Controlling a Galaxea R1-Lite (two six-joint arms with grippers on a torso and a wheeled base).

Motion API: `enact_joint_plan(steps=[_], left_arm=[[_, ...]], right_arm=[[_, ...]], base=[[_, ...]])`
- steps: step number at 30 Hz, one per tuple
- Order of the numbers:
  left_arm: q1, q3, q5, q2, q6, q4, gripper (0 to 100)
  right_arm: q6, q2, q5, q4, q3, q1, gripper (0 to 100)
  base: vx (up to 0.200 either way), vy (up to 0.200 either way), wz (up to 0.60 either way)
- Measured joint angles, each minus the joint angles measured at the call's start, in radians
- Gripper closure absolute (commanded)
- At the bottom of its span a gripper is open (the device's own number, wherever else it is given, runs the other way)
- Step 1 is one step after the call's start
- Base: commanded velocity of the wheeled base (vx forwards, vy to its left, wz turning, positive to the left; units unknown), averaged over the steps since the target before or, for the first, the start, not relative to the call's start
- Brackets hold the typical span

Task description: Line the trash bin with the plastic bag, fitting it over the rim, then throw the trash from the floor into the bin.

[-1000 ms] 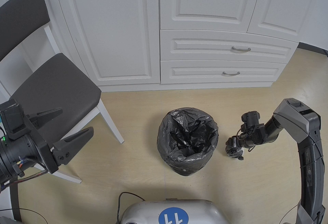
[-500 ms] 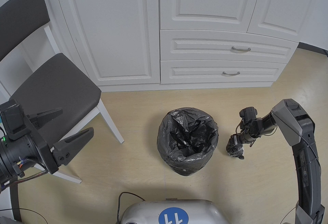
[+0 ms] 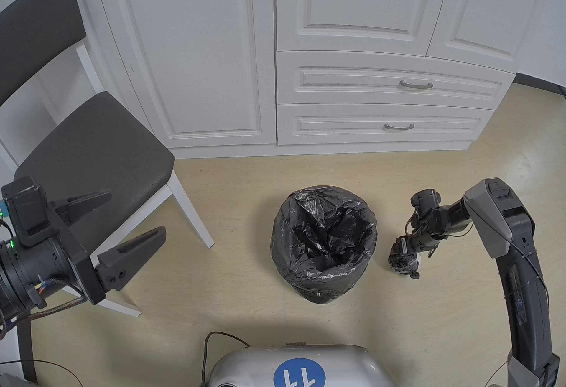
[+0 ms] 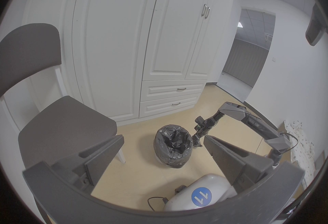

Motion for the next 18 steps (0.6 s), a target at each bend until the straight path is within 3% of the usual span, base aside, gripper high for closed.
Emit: enact_joint_plan(steps=[13,18], left_arm=[[0.0,0.007,0.0,0.001,0.003,0.001,0],[-0.001,0.008,-0.001,0.005,0.003,0.001,0]], right_arm=[[0.03,0.075,0.0,0.229,-0.164,-0.012,0],[0.034,0.104,0.012,0.248,-0.182,-0.013,0]], base=[[0.0,0.0,0.0],[0.0,0.0,0.0]])
